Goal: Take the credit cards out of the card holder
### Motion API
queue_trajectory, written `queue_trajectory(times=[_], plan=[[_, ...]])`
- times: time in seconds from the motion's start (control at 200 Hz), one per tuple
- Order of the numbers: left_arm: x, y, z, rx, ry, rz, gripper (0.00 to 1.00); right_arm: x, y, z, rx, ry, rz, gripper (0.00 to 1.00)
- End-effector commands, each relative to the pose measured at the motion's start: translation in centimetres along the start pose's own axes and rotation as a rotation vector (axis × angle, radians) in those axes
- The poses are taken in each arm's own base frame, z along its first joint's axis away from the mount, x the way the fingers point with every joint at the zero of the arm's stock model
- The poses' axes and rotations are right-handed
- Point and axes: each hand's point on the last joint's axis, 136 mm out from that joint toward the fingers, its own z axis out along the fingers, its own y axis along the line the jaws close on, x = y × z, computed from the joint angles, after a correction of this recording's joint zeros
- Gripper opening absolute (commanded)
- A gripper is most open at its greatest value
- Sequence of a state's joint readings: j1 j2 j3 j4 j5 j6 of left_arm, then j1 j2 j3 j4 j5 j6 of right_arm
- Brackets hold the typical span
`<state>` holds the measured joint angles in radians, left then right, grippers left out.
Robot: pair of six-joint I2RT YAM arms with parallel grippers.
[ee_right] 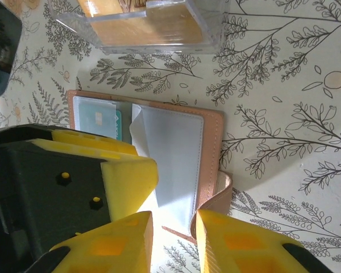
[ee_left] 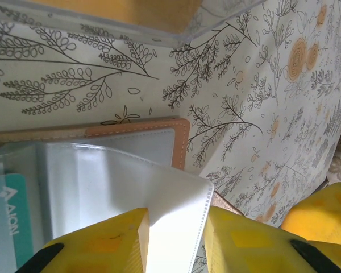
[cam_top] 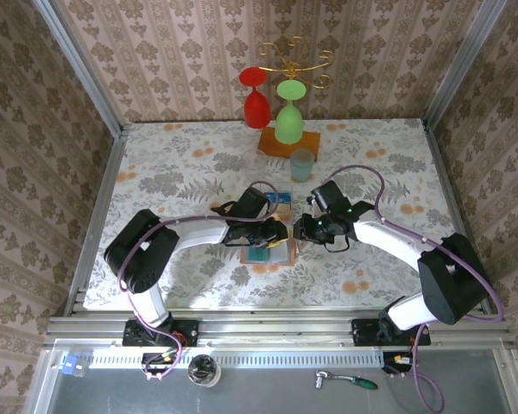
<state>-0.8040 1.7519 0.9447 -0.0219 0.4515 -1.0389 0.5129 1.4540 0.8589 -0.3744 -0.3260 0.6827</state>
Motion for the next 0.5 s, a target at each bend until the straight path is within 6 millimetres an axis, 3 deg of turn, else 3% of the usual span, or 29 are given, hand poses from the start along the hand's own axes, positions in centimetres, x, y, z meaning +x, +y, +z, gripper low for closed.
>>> queue_trajectory(times=[0.0, 0.27, 0.495], plan=[[-0.5, -0.4, -0.7, 0.011, 0.007, 0.01, 0.34, 0.1, 0.5, -0.1, -0.034, 0.0, 0.017, 0.29], [-1.3, -0.1, -2.3, 0.033, 0.001, 0.014, 0.43, -0.1, 1.3, 0.6, -0.041, -0.003, 0.029, 0.29], [-2.1, -0.2, -2.5, 0.048, -0.001, 0.021, 0.45, -0.1, 1.8, 0.6, -0.035, -0.002, 0.024, 0.29]])
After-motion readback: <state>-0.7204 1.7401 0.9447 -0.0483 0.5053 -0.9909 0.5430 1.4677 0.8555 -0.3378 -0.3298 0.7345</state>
